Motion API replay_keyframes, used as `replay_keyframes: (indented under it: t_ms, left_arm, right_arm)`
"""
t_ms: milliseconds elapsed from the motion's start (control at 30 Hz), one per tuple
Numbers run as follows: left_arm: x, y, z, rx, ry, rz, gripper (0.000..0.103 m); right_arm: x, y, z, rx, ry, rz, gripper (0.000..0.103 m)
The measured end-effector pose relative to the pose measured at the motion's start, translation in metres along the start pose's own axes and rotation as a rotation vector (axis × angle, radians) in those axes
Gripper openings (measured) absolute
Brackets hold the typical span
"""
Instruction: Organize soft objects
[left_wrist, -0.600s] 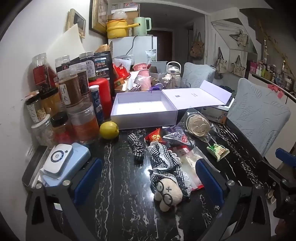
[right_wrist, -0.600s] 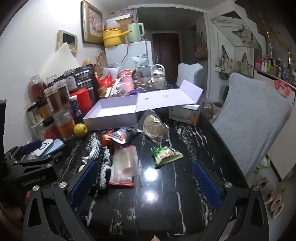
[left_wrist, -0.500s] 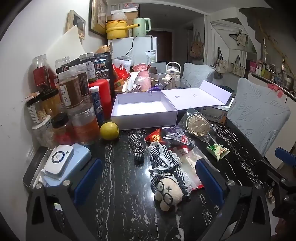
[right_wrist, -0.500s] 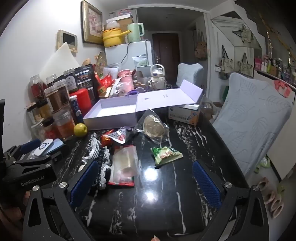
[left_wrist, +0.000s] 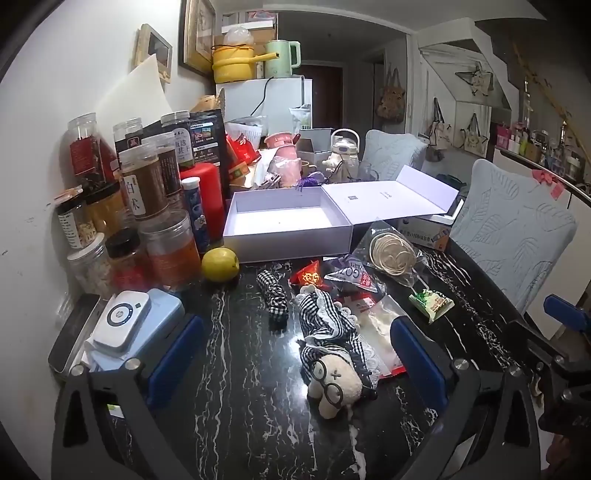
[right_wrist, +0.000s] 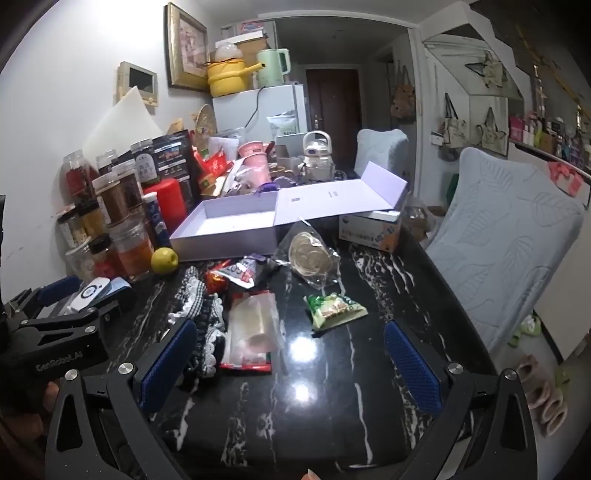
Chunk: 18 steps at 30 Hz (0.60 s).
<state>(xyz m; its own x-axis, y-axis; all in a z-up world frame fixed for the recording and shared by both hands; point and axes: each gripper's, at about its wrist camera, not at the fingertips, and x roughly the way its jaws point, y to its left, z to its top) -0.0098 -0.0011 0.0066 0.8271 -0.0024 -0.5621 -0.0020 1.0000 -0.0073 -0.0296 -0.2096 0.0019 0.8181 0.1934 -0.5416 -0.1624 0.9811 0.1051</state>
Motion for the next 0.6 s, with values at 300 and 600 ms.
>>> replay_keyframes:
  t_ms: [300,600]
  left_arm:
    - [-0.0005,0.0002,-0.0008,0.007,-0.001,-0.005,0.103]
    - [-0.0025,-0.0019,-0.0014,0.008,-0.003,-0.005,0.103]
  right_arm:
    - [-0.0071,0.0012,-0.0009,-0.008,-0.023,-0.006,0.103]
    - [-0.0073,0.0006,-0.0003,-0.005,-0.024,-0.006,0.103]
